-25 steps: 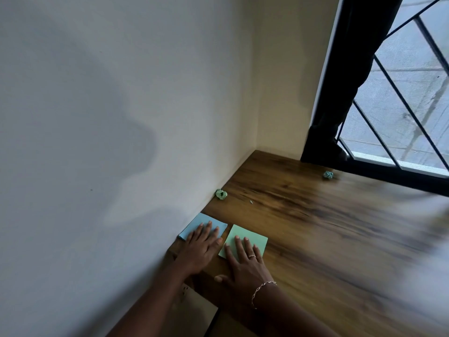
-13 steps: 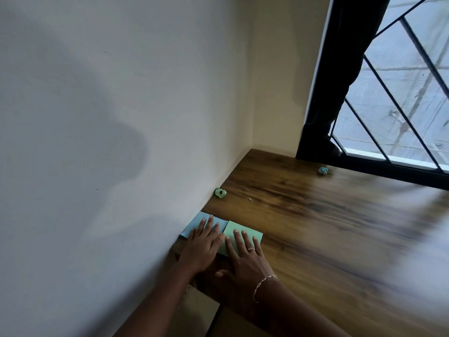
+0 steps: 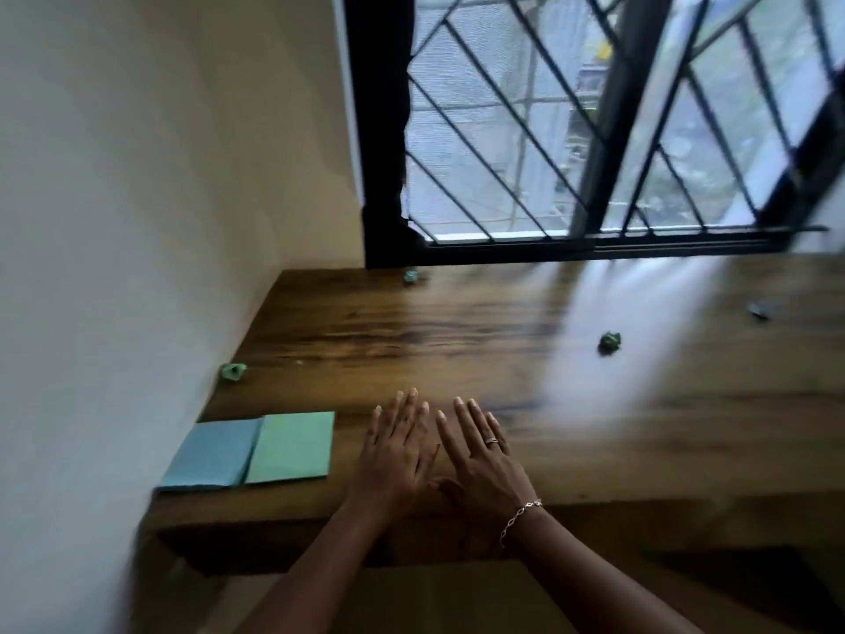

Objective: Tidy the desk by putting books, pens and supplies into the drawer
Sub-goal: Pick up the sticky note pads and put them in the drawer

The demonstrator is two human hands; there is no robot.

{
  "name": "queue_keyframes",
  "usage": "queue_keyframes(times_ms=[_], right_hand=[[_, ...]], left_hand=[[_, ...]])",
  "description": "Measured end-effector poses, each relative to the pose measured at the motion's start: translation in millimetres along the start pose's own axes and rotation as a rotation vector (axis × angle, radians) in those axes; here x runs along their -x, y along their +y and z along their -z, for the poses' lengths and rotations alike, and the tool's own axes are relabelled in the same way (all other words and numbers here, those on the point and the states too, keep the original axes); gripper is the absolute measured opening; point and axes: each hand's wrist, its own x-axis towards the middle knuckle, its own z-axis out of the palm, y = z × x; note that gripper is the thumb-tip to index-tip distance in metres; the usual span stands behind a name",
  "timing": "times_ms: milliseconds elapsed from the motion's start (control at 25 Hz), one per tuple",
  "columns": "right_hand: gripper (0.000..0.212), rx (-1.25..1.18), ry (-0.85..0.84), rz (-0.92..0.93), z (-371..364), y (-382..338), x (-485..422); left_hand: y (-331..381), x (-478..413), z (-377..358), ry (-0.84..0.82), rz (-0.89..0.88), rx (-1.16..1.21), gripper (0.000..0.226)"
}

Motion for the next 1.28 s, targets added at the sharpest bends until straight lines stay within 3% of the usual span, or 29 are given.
queue_keyframes(times_ms=[80, 280, 400, 560, 840, 1280], right_hand=[[0.073, -0.003, -0.053, -0.111, 6, 35, 34], [0.070, 0.067, -0.077, -0.418, 29, 98, 148], [0.070, 0.104, -0.071, -0.615, 42, 124, 241], [0.074, 0.007, -0.164, -0.845, 67, 134, 373], [0.071, -0.152, -0.159, -1.262, 108, 93, 633], [0.055, -0.288, -0.178, -1.996, 111, 0, 907]], left_hand=[[43, -12, -8, -0.032, -0.094, 0.034, 0.064], [164, -16, -23, -0.111, -0.367, 0.068, 0.059], [246, 3, -35, -0.192, -0.519, 0.081, 0.073], [352, 60, -47, -0.183, -0.760, 0.141, 0.097], [532, 210, -64, -0.495, -1.095, 0.121, 0.065], [718, 349, -134, -0.729, -1.539, -0.060, 0.059]])
